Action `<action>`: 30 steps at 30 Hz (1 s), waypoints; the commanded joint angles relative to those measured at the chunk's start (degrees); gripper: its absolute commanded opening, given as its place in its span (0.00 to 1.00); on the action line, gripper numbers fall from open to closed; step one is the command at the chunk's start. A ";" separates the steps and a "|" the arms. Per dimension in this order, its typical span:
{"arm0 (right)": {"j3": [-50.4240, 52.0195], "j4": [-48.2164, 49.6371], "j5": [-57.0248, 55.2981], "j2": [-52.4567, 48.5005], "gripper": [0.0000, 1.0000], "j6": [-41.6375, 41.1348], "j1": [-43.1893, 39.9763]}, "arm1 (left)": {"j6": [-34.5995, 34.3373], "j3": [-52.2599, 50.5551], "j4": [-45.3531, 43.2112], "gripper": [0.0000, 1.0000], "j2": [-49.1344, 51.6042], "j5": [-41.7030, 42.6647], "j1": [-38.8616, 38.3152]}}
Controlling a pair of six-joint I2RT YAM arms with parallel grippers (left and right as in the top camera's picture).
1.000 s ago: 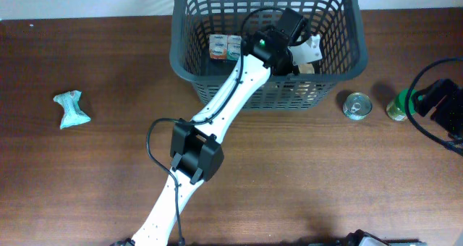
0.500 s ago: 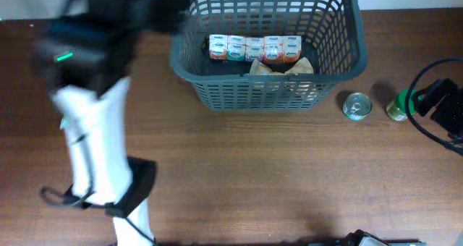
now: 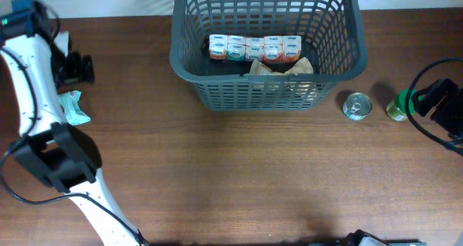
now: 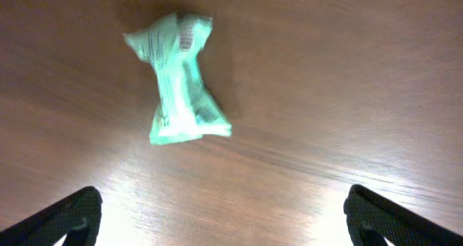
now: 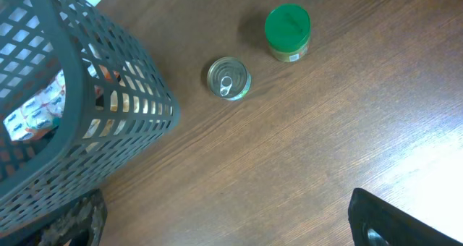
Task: Pack container
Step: 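Grasp the mint-green wipes packet with the left gripper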
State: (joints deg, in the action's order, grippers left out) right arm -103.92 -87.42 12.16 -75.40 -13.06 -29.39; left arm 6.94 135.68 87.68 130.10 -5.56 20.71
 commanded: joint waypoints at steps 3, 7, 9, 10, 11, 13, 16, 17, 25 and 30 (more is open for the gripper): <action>-0.33 -0.02 0.72 0.07 0.99 0.61 -0.26 | -0.87 -19.67 -15.98 0.99 0.39 10.29 7.67; -0.33 -0.02 0.72 0.07 0.99 0.61 -0.28 | -0.83 -27.23 -23.41 0.99 0.42 8.98 8.50; -0.33 -0.02 0.72 0.07 0.99 0.61 -0.28 | -0.04 -30.03 -27.02 0.99 0.42 8.87 8.72; -0.33 -0.02 0.70 0.07 0.99 0.61 -0.28 | 0.68 -31.54 -28.96 0.99 0.42 9.05 8.70; -0.33 -0.02 0.72 0.07 0.99 0.61 -0.28 | 0.90 -32.48 -30.16 0.99 0.44 9.14 8.66; -0.33 -0.02 0.72 0.07 0.99 0.61 -0.26 | 1.92 -34.05 -32.04 0.99 0.52 9.46 8.37; -0.33 -0.02 0.72 0.07 0.99 0.61 -0.28 | 2.16 -35.26 -33.27 0.99 0.52 9.20 8.11; -0.33 -0.02 0.72 0.07 0.99 0.63 -0.28 | 2.58 -35.26 -33.31 0.99 0.52 9.18 8.11; -0.33 -0.02 0.72 0.07 0.99 0.61 -0.28 | 2.99 -35.26 -37.46 0.95 0.52 8.59 8.76; -0.33 -0.02 0.72 0.07 0.99 0.61 -0.28 | 2.43 -35.23 -41.07 0.95 0.52 8.81 8.74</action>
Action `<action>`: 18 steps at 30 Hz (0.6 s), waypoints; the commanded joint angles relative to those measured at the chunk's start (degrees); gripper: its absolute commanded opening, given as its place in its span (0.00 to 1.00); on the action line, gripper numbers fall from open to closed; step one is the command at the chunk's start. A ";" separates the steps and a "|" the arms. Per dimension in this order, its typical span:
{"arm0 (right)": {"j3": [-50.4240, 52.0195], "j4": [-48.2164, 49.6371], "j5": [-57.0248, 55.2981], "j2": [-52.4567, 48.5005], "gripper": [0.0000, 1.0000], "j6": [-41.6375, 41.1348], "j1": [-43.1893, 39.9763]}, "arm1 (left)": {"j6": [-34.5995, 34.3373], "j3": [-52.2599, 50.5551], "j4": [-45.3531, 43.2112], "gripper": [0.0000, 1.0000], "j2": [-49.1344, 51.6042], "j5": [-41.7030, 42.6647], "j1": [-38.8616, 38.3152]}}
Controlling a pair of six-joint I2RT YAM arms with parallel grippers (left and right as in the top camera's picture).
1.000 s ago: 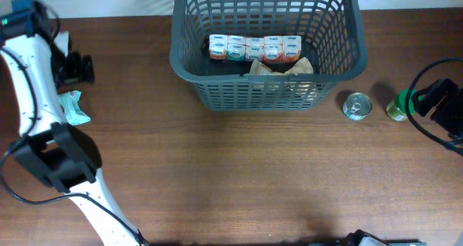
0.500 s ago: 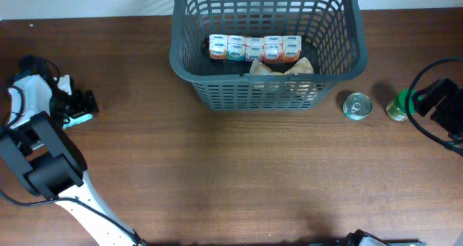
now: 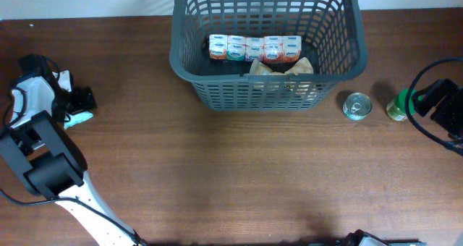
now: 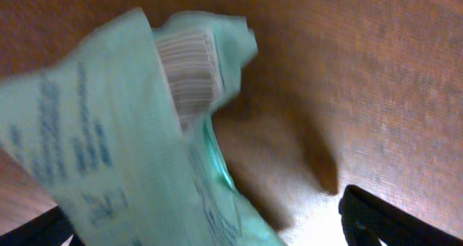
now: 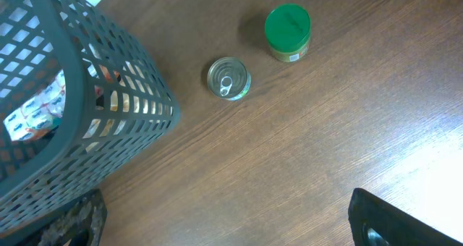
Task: Pack container
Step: 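Grasp the mint-green wipes packet with the left gripper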
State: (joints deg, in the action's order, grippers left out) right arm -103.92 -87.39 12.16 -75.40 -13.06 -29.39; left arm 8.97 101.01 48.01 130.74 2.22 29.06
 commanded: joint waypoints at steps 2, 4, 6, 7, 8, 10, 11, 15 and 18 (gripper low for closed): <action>-0.33 -0.04 0.72 0.07 0.99 0.61 -0.26 | -1.07 -0.59 -1.81 0.92 -0.11 1.07 0.48; -0.33 -0.04 0.72 0.07 0.99 0.61 -0.28 | -2.12 -0.59 -1.75 0.67 -0.07 1.09 0.46; -0.33 -0.04 0.72 0.07 0.99 0.61 -0.28 | -2.29 -0.59 -1.42 0.34 -0.02 1.79 0.46; -0.33 -0.04 0.72 0.07 0.99 0.61 -0.28 | -2.29 -0.59 -1.01 0.21 -0.02 2.49 0.46; -0.33 -0.04 0.72 0.07 0.99 0.61 -0.28 | -2.32 -0.59 -0.63 0.06 -0.02 2.93 0.46; -0.33 -0.04 0.72 0.07 0.99 0.61 -0.28 | -2.95 -0.50 1.27 0.02 -0.04 4.26 0.46; -0.33 -0.04 0.72 0.07 0.99 0.61 -0.28 | -2.95 0.22 3.41 0.02 -0.11 6.27 0.46; -0.33 -0.04 0.70 0.07 0.99 0.61 -0.28 | -2.93 5.75 11.15 0.02 -0.92 18.43 0.46; -0.33 -0.04 0.72 0.07 0.99 0.61 -0.28 | -2.91 12.94 17.22 0.02 -2.14 31.93 0.26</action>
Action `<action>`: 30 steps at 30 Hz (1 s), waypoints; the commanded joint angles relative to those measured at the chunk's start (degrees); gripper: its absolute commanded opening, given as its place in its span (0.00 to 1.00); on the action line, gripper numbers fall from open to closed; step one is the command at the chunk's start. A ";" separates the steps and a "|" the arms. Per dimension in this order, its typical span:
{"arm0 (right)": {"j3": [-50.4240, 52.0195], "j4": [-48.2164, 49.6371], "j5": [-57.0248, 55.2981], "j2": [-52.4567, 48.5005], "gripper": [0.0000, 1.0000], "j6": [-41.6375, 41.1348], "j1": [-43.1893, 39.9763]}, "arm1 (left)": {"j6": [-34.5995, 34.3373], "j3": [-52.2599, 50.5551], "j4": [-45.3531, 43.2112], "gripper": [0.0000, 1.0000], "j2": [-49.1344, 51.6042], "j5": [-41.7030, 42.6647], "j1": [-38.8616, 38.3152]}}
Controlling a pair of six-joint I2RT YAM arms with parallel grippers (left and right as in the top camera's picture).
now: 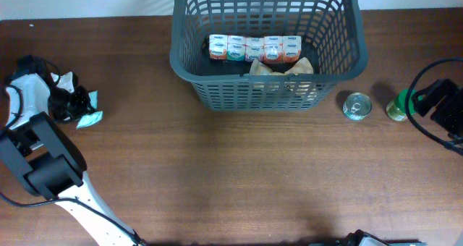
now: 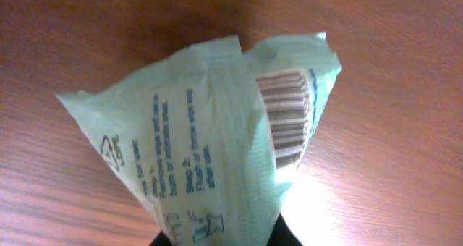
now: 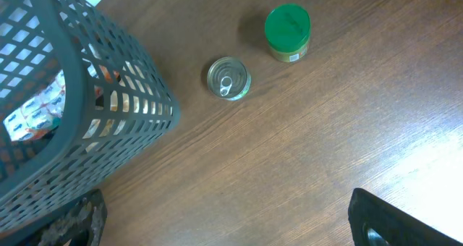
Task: Pack container
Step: 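Grasp the mint-green wipes packet with the left gripper, then place the green wipes packet into the basket and release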
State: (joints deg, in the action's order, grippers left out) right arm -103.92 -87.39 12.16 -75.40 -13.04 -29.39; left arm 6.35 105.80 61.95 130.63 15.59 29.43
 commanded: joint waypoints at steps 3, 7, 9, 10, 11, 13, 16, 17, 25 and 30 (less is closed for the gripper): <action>-0.33 -0.04 0.72 0.07 0.99 0.59 -0.26 | 5.22 21.57 10.45 0.02 -6.36 22.58 -2.80; -0.33 -0.04 0.72 0.07 0.99 0.59 -0.28 | 14.32 32.06 14.03 0.02 -11.08 21.90 -7.96; -0.33 -0.04 0.70 0.07 0.99 0.59 -0.28 | 18.21 38.01 15.19 0.02 -14.40 19.39 -12.85; -0.33 -0.04 0.72 0.07 0.99 0.59 -0.28 | 20.52 40.13 15.39 0.02 -15.78 18.47 -15.28; -0.33 -0.04 0.72 0.07 0.99 0.59 -0.28 | 22.29 41.75 15.39 0.02 -17.05 17.59 -17.59; -0.33 -0.02 0.72 0.07 0.99 0.59 -0.26 | 27.87 44.61 14.80 0.02 -19.69 14.34 -23.85; -0.33 -0.04 0.72 0.07 0.99 0.59 -0.28 | 35.87 46.45 13.11 0.02 -22.36 4.63 -34.69; -0.33 -0.04 0.72 0.07 0.99 0.61 -0.28 | 39.30 46.45 12.39 0.02 -22.80 -0.13 -39.32; -0.33 -0.04 0.72 0.07 0.99 0.59 -0.28 | 60.35 44.98 11.72 0.02 -15.45 -12.41 -56.19; -0.33 -0.04 0.72 0.07 0.99 0.59 -0.28 | 63.76 44.98 10.82 0.02 -5.01 -12.44 -56.35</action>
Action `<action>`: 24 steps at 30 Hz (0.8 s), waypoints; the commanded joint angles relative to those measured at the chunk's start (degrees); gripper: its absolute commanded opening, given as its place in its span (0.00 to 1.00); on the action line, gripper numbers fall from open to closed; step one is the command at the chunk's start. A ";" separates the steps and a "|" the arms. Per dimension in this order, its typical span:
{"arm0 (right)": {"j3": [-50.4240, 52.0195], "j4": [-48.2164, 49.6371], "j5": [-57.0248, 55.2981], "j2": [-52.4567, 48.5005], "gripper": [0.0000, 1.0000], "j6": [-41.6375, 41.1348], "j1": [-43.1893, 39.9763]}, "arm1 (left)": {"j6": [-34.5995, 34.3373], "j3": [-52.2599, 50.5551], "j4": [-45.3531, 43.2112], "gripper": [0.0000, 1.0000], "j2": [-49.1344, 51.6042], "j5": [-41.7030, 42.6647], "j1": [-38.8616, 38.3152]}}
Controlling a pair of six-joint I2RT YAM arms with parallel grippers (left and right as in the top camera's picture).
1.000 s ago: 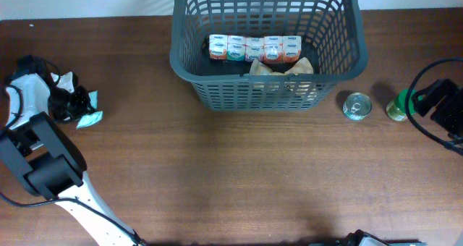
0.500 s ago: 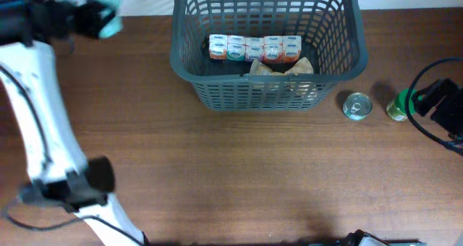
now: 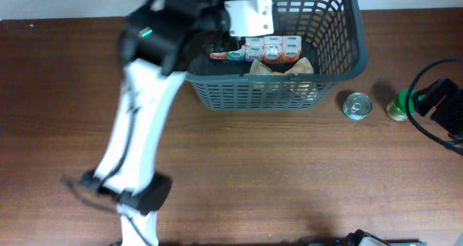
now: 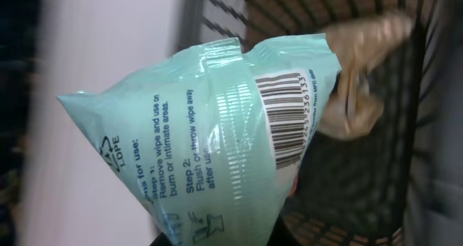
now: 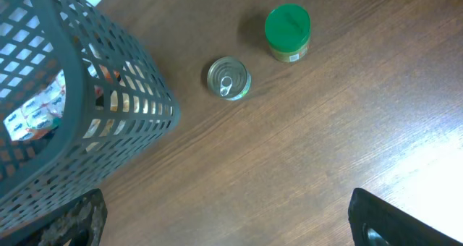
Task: Pack container
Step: 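Place the green wipes packet into the basket and release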
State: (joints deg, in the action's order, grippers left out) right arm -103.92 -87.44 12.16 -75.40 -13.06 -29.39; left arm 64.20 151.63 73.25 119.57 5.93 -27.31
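Observation:
My left gripper is shut on a mint-green wipes packet (image 4: pixel 217 137) and holds it above the left part of the grey basket (image 3: pixel 333 76). In the overhead view only a sliver of the packet shows past the wrist. In the basket lie a row of small cartons (image 3: pixel 269 51) and a tan wrapped item (image 3: pixel 286 66), the latter also seen past the packet in the left wrist view (image 4: pixel 362 58). My right gripper (image 5: pixel 228 228) stands open over bare table at the right, with nothing between its fingers.
A silver pull-tab can (image 3: pixel 357 105) and a green-lidded jar (image 3: pixel 397 105) stand on the brown table (image 3: pixel 253 174) right of the basket, close to my right arm. Both show in the right wrist view, can (image 5: pixel 228 78) and jar (image 5: pixel 288 32). The basket wall (image 5: pixel 87 108) fills its left side.
My left gripper was at the table's far left, holding the packet just above the wood. Now it holds the packet over the basket's left part. The right arm has not moved.
First my left gripper hung open above the green packet lying on the table at the far left. Then it was down around the packet, then shut on it. Now the packet is over the basket. Right arm, can and jar stayed put.

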 commanded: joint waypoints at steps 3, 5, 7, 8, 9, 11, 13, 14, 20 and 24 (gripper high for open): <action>-0.33 0.00 0.72 0.07 0.99 0.61 -0.28 | 4.22 -0.85 -0.52 0.02 11.87 -2.73 0.57; -0.33 0.00 0.72 0.07 0.99 0.61 -0.26 | 1.44 -0.85 -0.04 0.02 14.16 -2.80 0.59; -0.33 0.02 0.72 0.07 0.99 0.61 -0.28 | -1.84 -0.85 0.26 0.02 15.63 -2.75 0.76; -0.33 0.00 0.72 0.07 0.99 0.61 -0.26 | -3.06 -0.85 0.50 0.03 16.17 -2.64 0.92; -0.33 0.00 0.72 0.07 0.99 0.61 -0.28 | -4.57 -0.85 0.70 0.03 16.85 -2.43 1.22; -0.33 0.00 0.72 0.07 0.99 0.61 -0.26 | -7.21 -0.85 0.90 0.06 18.10 -2.34 1.88; -0.33 0.00 0.72 0.07 0.99 0.61 -0.28 | -9.14 -0.85 1.40 0.07 19.23 -2.34 2.69; -0.33 0.00 0.72 0.07 0.99 0.61 -0.28 | -10.54 -0.85 1.64 0.07 19.50 -2.29 3.13; -0.33 0.00 0.72 0.07 0.99 0.61 -0.28 | -12.59 -0.85 3.76 0.23 20.15 -1.27 4.61; -0.33 0.00 0.72 0.07 0.99 0.61 -0.28 | -16.26 -0.83 4.48 0.99 19.85 -1.33 4.55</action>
State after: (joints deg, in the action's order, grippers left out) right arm -103.92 -87.42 12.16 -75.40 -13.08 -29.39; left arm 52.45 150.10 77.30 139.20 3.62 -22.57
